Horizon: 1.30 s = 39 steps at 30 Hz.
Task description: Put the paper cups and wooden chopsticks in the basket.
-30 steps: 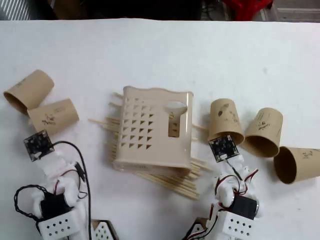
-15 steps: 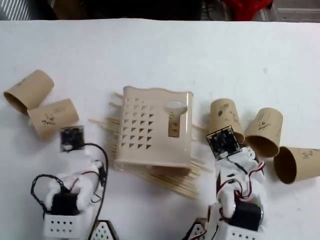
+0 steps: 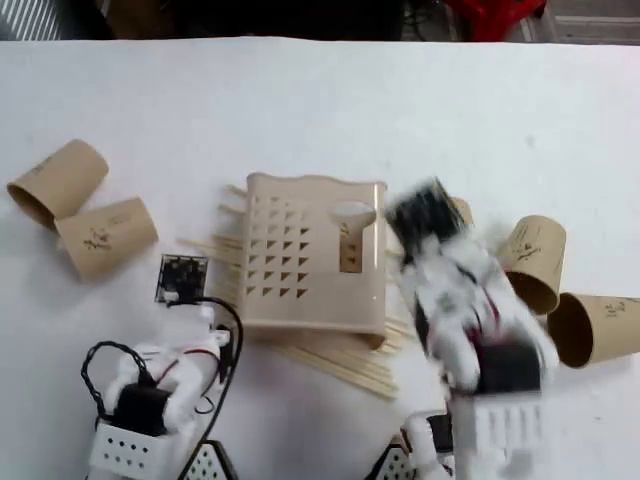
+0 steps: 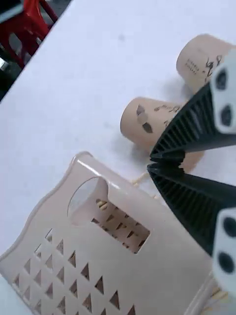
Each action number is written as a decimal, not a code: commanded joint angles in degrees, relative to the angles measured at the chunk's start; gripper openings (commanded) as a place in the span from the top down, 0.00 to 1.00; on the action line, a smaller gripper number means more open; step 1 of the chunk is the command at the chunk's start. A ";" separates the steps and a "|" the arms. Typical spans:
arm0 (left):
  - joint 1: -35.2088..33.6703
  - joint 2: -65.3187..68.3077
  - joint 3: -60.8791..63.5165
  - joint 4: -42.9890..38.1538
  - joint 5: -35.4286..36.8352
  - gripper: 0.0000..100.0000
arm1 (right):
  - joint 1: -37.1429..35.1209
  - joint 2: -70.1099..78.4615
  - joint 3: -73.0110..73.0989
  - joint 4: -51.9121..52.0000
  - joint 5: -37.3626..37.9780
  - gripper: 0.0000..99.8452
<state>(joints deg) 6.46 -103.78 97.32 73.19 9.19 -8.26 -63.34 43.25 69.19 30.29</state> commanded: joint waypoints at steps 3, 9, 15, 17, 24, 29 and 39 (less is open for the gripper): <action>0.57 -0.22 -0.35 0.18 -0.26 0.92 | -7.96 32.04 -18.90 0.22 -8.44 0.91; -5.23 -0.31 -0.26 0.26 -0.44 0.92 | -11.21 49.10 -28.66 -0.22 -15.82 0.82; -5.93 -0.31 -0.26 0.26 -0.35 0.92 | -10.86 60.44 -37.71 -0.22 -15.82 0.83; -5.93 -0.31 -0.26 0.26 -0.35 0.92 | -10.86 63.52 -39.30 -0.22 -15.82 0.83; -5.93 -0.31 -0.26 0.26 -0.35 0.92 | -9.98 70.90 -40.53 -0.92 -15.82 0.83; -5.93 -0.31 -0.26 0.26 -0.35 0.92 | -6.55 72.04 -41.76 -0.66 -15.82 0.83; -5.93 -0.31 -0.26 0.26 -0.35 0.92 | -5.23 72.57 -45.19 4.09 -15.38 0.83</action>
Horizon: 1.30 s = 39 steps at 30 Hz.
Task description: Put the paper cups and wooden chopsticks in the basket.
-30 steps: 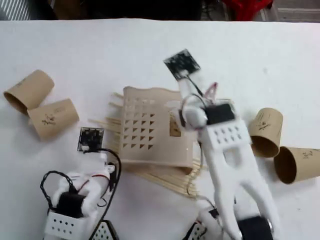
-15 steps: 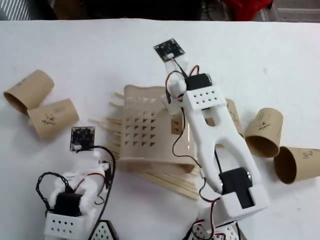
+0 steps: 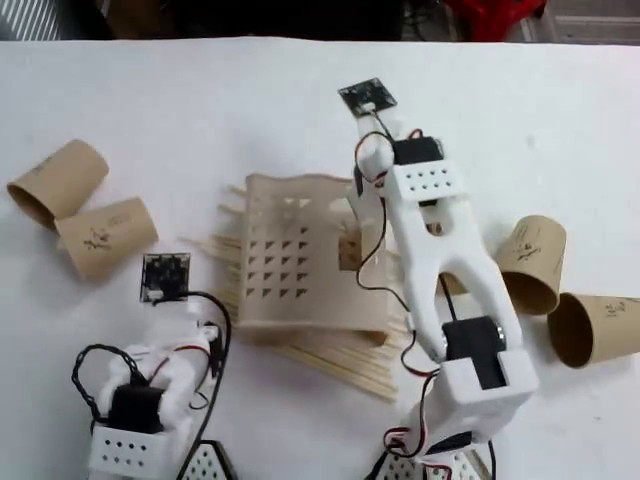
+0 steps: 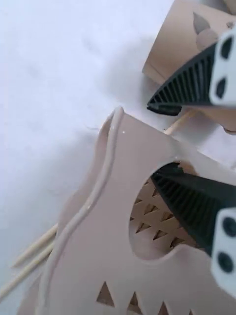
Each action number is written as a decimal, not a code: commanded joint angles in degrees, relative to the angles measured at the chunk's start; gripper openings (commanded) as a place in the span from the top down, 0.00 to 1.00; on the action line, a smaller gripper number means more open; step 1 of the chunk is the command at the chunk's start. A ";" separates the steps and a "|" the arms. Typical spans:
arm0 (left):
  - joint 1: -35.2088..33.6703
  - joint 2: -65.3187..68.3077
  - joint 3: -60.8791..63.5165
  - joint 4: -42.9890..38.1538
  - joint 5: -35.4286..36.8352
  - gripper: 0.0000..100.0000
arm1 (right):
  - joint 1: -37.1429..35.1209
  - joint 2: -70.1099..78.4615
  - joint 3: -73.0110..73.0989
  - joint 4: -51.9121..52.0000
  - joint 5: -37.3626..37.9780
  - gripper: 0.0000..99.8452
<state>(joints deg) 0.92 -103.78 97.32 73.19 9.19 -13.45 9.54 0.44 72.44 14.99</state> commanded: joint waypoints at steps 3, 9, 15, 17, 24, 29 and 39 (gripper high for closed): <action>-0.40 -0.31 -0.26 0.26 -0.35 0.92 | -0.40 1.01 -2.29 -0.22 0.00 0.83; -0.66 -0.31 -0.26 0.26 -0.35 0.92 | -0.22 6.99 -2.55 -6.29 0.00 0.83; -0.40 -0.31 -0.26 0.26 -0.35 0.92 | 0.04 8.22 -2.73 -8.22 -0.53 0.97; -0.40 -0.31 -0.26 0.26 -0.26 0.92 | 0.04 6.29 -2.81 -8.22 -1.41 0.99; -0.40 -0.31 -0.26 0.26 -0.09 0.92 | -0.13 -3.03 -6.77 -7.78 -8.00 0.99; -0.40 -0.31 -0.26 0.26 -0.18 0.92 | -0.84 -5.23 -14.59 -4.62 -11.43 0.99; -0.40 -0.31 -0.26 0.26 0.00 0.92 | -0.57 -0.04 -30.07 -10.95 -13.54 0.99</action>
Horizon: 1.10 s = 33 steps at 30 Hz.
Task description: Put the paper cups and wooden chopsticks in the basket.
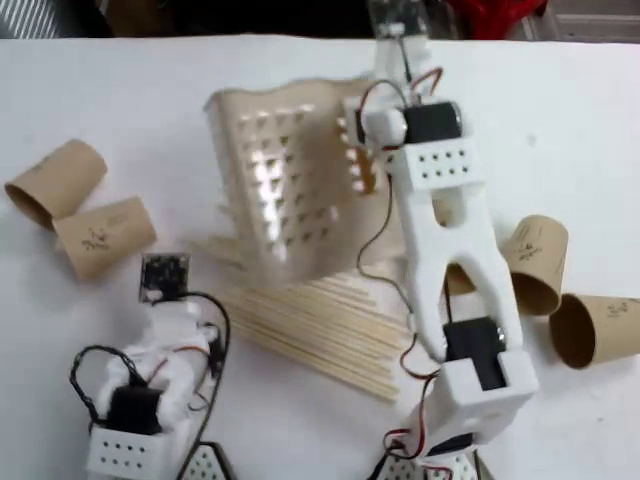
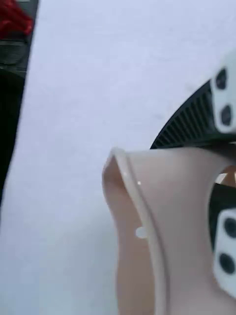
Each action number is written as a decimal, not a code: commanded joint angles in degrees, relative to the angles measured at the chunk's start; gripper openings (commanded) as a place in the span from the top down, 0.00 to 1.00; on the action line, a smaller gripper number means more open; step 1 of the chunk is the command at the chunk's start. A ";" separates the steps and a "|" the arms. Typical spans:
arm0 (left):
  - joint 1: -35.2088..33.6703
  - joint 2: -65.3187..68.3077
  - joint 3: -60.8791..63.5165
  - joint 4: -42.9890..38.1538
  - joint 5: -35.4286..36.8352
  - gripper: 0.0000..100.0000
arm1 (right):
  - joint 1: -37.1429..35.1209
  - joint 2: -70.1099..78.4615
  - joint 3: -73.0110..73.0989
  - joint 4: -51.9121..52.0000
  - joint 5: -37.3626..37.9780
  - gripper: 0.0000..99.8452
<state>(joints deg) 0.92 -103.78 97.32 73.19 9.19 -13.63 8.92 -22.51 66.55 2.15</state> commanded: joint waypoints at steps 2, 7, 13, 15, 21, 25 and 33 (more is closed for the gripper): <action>-0.40 -0.31 -0.26 0.26 0.00 0.92 | -0.40 2.33 -8.35 -7.69 -1.14 0.99; -0.40 -0.31 -0.26 0.26 0.00 0.92 | 1.19 3.30 -8.97 -10.95 -3.52 0.99; -0.40 -0.31 -0.26 0.26 -0.09 0.92 | 6.20 6.29 -8.88 -15.52 -3.08 0.99; -0.40 -0.31 -0.26 0.26 -0.09 0.92 | 6.90 9.45 -9.76 -17.80 -2.99 0.99; -0.40 -0.31 -0.26 0.26 0.00 0.92 | 6.37 25.01 -24.09 -20.26 -2.99 0.99; -0.40 -0.31 -0.26 0.26 0.00 0.92 | 5.32 36.35 -41.41 -22.81 -2.99 0.99; -0.75 -0.31 -0.26 0.26 0.00 0.92 | 2.68 56.13 -65.32 -33.10 5.36 0.99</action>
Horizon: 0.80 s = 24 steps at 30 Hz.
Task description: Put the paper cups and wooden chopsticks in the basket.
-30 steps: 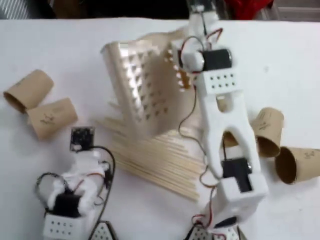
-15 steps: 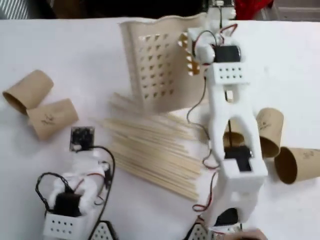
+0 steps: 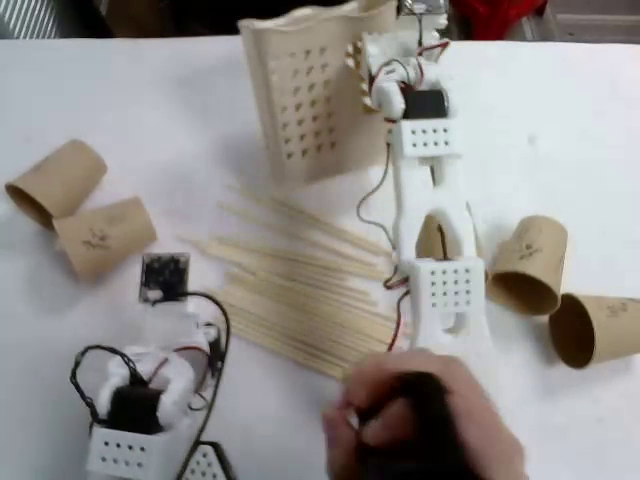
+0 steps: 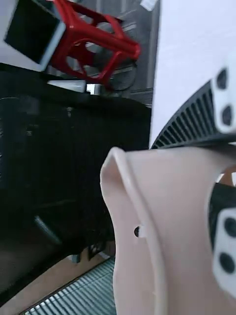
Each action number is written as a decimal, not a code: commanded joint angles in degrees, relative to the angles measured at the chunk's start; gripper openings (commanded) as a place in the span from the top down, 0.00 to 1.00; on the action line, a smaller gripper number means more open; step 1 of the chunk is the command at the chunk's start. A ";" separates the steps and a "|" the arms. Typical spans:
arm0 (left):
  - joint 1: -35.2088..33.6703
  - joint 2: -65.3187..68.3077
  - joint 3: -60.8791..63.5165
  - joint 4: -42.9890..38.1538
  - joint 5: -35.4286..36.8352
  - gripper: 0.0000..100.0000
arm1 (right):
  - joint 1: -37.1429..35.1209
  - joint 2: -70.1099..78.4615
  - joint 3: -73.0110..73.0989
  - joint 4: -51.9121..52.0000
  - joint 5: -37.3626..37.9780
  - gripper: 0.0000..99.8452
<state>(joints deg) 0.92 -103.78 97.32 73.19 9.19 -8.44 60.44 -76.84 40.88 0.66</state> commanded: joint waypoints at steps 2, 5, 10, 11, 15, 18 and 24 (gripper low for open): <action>-0.75 -0.31 -0.26 0.26 0.00 0.92 | -2.33 8.22 -12.75 -9.98 10.99 0.99; -0.75 -0.31 -0.26 0.26 0.00 0.92 | -1.80 12.09 -15.47 -10.33 14.77 0.99; -0.66 -0.31 -0.26 0.26 0.00 0.92 | -0.66 15.78 -18.73 -10.33 11.52 0.99; -0.75 -0.31 -0.26 0.26 0.00 0.92 | -0.57 15.78 -18.73 -10.15 10.37 0.99; -0.75 -0.31 -0.26 0.26 0.00 0.92 | 0.92 14.81 -18.81 -3.91 5.89 0.99; -0.57 -0.31 -0.26 0.26 -0.09 0.92 | 2.68 12.70 -18.73 2.15 0.09 0.99; -0.48 -0.31 -0.26 0.26 -0.18 0.92 | 2.59 8.84 -18.73 12.00 -3.08 0.99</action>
<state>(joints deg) 0.75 -103.78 97.32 73.19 9.19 -6.07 75.47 -93.80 46.95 -1.01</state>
